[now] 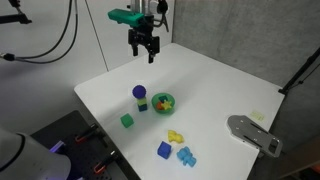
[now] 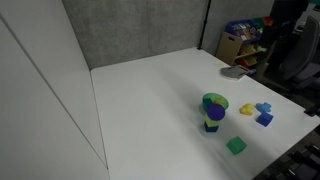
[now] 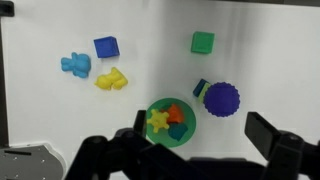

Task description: Remove one yellow toy from the green bowl and put it on the table

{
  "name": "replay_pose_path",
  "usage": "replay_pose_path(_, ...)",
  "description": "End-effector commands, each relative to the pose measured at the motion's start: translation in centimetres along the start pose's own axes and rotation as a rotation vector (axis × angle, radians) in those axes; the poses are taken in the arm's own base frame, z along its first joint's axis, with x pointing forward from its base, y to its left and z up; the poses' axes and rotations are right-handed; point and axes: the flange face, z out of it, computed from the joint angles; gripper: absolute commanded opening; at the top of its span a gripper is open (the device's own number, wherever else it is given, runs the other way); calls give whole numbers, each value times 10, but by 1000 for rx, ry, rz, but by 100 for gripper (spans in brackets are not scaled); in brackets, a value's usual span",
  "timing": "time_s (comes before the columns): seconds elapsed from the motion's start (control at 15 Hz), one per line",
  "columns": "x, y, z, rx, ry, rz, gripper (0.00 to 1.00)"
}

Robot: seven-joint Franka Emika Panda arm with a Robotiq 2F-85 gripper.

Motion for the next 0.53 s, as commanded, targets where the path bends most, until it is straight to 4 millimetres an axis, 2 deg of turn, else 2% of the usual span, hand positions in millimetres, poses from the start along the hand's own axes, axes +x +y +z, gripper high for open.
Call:
replay_pose_path(0.0,-28,9,-12,58,120,-43,100)
replay_pose_path(0.27,-42,15,-16,102,174,-69,100)
replay_pose_path(0.33,-30,10,-14,76,136,-50,100)
replay_pose_path(0.47,-35,12,-14,84,148,-56,100)
